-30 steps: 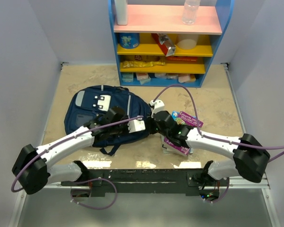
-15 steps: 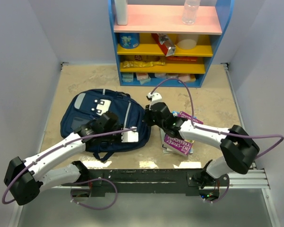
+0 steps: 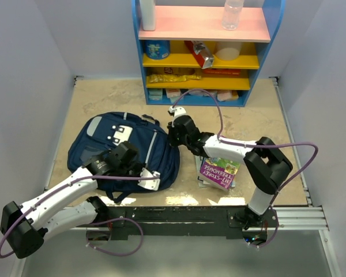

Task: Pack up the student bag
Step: Zip the student bag at the center of the board.

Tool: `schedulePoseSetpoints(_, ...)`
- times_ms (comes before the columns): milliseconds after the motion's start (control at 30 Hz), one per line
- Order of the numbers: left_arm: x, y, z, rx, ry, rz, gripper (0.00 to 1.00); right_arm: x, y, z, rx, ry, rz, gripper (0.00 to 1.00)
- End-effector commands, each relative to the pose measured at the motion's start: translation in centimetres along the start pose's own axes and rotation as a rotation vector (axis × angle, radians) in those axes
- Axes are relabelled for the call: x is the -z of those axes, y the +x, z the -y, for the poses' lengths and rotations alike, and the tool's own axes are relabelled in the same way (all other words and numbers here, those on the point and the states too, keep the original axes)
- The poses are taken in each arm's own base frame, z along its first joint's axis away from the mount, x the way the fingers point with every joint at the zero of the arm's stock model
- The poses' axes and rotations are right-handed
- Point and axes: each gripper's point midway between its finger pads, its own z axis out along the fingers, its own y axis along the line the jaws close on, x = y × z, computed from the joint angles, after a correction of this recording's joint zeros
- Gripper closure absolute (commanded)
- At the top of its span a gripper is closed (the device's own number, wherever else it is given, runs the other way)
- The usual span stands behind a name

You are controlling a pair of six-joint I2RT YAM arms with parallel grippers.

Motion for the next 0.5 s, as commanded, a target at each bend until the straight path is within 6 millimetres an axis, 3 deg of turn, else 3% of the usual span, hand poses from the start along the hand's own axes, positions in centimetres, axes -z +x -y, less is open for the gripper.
schedulePoseSetpoints(0,0.2,-0.9,5.9,-0.085,0.264,0.100,1.00,-0.4,-8.5,-0.7,-0.011,-0.010,0.219,1.00)
schedulePoseSetpoints(267,0.7,-1.1,7.4,-0.201,0.327,0.144,1.00,-1.7,-11.6,-0.6,-0.009,-0.015,0.256,1.00)
schedulePoseSetpoints(400,0.8,-1.3,6.7,-0.228,0.309,0.144,1.00,-1.2,-11.5,-0.8,-0.016,-0.031,0.251,1.00)
schedulePoseSetpoints(467,0.8,-1.5,6.4,-0.225,0.309,0.143,1.00,-0.2,-10.5,-0.6,-0.029,-0.040,0.244,1.00)
